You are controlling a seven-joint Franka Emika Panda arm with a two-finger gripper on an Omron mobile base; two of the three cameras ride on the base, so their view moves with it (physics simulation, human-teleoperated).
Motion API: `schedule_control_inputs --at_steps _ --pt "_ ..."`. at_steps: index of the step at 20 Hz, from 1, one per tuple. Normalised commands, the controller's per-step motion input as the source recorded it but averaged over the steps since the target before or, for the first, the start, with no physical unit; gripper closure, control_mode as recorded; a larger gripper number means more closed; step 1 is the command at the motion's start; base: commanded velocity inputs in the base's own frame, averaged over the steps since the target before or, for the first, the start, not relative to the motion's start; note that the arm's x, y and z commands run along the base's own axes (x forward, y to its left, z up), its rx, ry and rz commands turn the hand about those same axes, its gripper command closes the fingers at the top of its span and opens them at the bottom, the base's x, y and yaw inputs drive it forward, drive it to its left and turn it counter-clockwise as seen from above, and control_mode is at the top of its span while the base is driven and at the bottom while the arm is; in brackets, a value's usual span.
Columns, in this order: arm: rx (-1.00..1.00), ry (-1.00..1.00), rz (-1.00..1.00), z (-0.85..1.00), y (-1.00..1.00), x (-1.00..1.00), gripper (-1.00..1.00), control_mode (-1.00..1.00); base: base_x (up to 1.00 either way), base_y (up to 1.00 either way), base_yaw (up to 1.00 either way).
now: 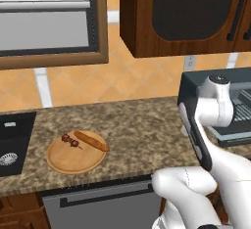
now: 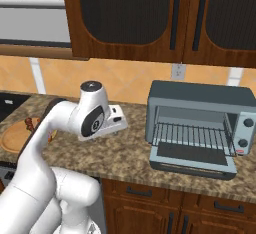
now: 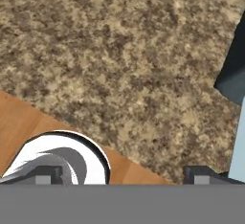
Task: Pick up the kebab skewer and baguette bread, and place them inside the toaster oven. Close the toaster oven door and start by setting the timer.
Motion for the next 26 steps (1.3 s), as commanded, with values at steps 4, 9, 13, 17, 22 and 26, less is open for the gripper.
schedule_control_inputs --at_steps 4,9,13,17,22,26 --pt "-0.07 0.16 0.14 0.0 1.0 0.2 -1.0 -1.0 0.0 0.0 0.0" --pt "-0.06 0.05 0.02 -0.12 1.0 0.39 -1.0 -1.0 0.0 0.0 0.0" --pt "-0.06 0.1 0.03 -0.16 1.0 0.64 -1.0 -1.0 0.0 0.0 0.0" --pt "-0.09 0.05 0.04 -0.36 1.0 0.52 -1.0 -1.0 0.0 0.0 0.0" --pt "-0.01 0.16 0.03 -0.12 1.0 0.39 -1.0 -1.0 0.0 0.0 0.0" --pt "0.0 0.17 0.01 -0.06 1.0 0.2 -1.0 -1.0 0.0 0.0 0.0"
